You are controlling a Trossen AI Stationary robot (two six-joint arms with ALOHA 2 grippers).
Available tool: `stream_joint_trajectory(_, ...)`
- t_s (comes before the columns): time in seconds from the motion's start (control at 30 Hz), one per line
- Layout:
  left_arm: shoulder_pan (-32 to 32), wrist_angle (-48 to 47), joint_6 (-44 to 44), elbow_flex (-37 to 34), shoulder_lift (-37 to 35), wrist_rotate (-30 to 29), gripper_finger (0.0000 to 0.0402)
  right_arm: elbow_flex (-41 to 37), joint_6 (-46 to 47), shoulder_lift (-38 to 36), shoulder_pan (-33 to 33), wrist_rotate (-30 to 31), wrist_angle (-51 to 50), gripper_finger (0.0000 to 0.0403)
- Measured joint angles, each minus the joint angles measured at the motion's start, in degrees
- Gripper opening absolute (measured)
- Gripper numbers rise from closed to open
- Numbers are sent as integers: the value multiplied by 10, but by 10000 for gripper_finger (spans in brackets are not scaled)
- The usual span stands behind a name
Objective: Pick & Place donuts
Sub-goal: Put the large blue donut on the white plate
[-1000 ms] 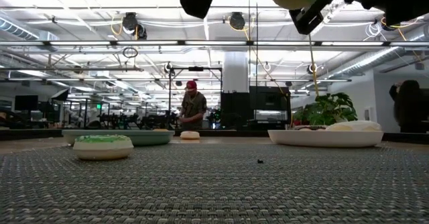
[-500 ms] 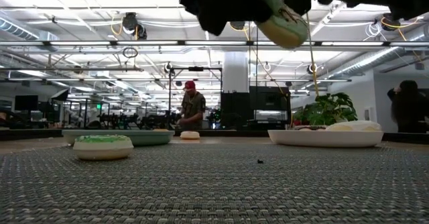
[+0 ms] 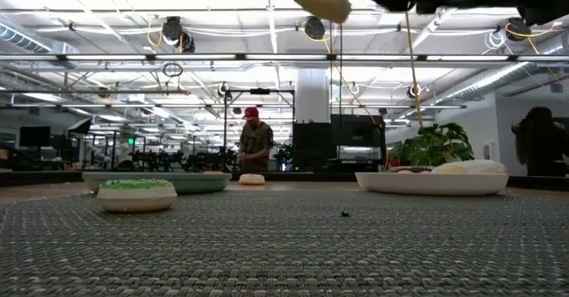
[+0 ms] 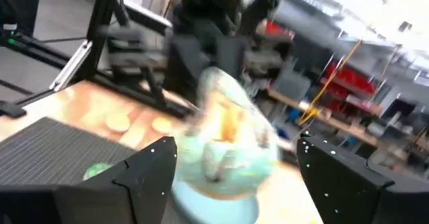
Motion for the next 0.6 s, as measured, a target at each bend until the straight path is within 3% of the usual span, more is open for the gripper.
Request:
stream_joint_trajectory(0.13, 61, 101, -35, -85, -47, 100, 21, 0, 53, -37, -12, 0, -16, 283)
stream_joint_trajectory(0.27, 122, 214, -80, -132, -47, 209, 21, 0, 89, -46, -40, -1, -78, 278)
stream_joint_trajectory(0.6, 178, 309, -84, -118, 30, 294, 21, -20, 81, -4, -129, -6, -90, 296)
